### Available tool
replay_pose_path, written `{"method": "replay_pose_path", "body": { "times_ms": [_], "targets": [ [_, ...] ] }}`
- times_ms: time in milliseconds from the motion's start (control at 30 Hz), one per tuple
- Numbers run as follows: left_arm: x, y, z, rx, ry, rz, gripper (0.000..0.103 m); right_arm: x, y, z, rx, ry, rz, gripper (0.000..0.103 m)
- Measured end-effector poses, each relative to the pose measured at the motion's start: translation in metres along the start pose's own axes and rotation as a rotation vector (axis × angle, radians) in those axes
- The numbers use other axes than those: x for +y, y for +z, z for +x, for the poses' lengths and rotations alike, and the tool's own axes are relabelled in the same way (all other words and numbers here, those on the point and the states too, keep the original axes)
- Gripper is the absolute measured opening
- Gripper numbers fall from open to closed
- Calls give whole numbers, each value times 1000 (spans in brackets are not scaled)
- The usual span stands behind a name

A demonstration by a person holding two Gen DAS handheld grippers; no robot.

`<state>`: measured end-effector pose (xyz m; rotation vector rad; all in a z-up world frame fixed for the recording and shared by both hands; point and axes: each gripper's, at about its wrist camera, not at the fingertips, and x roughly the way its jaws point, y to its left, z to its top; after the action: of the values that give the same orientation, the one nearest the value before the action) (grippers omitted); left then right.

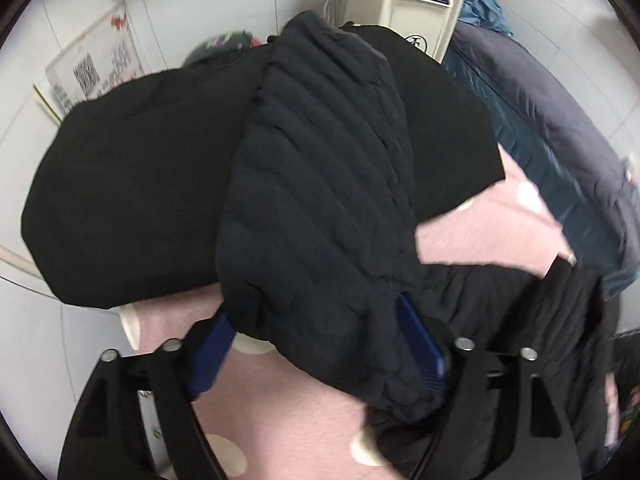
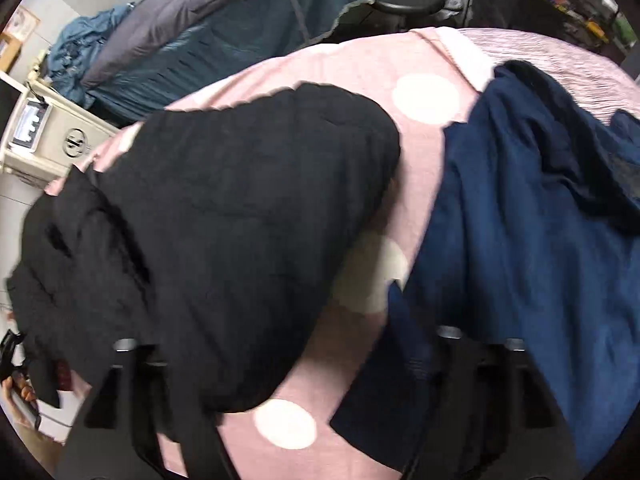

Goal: Fold large clothes

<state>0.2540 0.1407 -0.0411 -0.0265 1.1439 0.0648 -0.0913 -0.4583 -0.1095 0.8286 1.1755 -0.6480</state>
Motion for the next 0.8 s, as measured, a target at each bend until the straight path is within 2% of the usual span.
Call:
{"method": "replay_pose_path", "body": {
  "times_ms": [67,133,267,333,400,500,600,800],
  "targets": [
    [-3,-12,-2,-6,19,36,87,2,1,-8,1,-14,-25,72],
    [-2,-17,-8,7,3,48,87,7,-1,-18,-10,-45,-80,72],
    [2,-20,-38,-48,12,56,90,18,-14,-44,-102,-128,-197,73],
    [8,-19,-53,-94,39,50,93,16,-12,-48,-120,-161,-188,80],
    [16,-12,-65,-121,51,14,93,16,-14,-49,-99,-161,-167,80],
    [21,-12,-86,-134,-9,-6,93,22,-24,-60,-111,-132,-172,80],
    [6,-29,-96,-134,-73,39,93,28,-38,-68,-136,-140,-219,80],
    [-69,-92,-87,-9,-174,232,93,50,-64,-81,-180,-131,-319,80]
  ]
}}
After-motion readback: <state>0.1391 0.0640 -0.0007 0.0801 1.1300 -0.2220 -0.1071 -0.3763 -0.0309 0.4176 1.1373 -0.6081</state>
